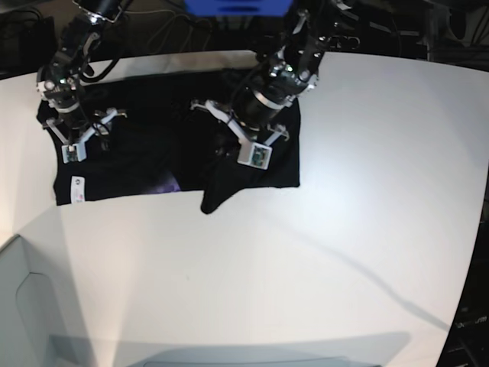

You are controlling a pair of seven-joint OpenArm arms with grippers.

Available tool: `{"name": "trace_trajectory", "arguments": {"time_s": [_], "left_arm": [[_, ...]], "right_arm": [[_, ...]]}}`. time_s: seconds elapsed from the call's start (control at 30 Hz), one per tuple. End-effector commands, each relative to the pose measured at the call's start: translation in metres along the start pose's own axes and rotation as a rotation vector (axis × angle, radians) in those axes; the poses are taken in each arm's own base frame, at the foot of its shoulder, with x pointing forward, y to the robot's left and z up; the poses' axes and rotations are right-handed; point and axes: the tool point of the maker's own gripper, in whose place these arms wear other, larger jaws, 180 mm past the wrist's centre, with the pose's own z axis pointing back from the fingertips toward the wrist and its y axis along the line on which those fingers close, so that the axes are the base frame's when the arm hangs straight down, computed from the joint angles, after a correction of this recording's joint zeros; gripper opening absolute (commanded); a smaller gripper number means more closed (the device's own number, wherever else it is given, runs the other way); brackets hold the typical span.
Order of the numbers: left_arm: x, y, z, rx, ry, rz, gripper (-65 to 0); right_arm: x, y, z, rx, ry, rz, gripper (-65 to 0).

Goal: Fold the T-shirt properly
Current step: 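Fold the strip end with the left gripper toward the right gripper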

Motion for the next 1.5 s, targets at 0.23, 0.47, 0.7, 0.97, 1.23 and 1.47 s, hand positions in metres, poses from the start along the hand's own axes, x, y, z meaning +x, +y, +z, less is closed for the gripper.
{"name": "trace_trajectory", "arguments": {"time_s": [0.23,0.47,0.7,0.97,1.23,1.47], "left_arm": [[-0.008,-0.018,-0.019,-0.058,0.026,-0.029,-65.0],[-0.010,-0.030,-0.023,-0.089,0.033,-0.041,-65.0],[-0.013,-0.027,-0.029,-0.084,0.049,-0.044,-65.0],[-0.019,-0.044,-0.027,-0.130,0.064,-0.066,-42.7],[0.015,-0.067,-0.009,-0.190,-0.039,-0.080,-34.5],[0.034,-0.006,0.019,-0.046,-0.096,-0.093,-34.8]], "right_arm": [[0.015,-0.005,0.003,-0.007,-0.048,0.014,-30.2],[0.021,-0.005,0.001,-0.007,-0.061,0.015,-30.2],[0.020,-0.005,0.001,-0.007,-0.059,0.014,-30.2],[0.021,-0.005,0.001,-0.007,-0.061,0.015,-30.2],[0.021,-0.005,0.001,-0.007,-0.061,0.015,-30.2],[0.021,-0.005,0.001,-0.007,-0.061,0.015,-30.2]]}}
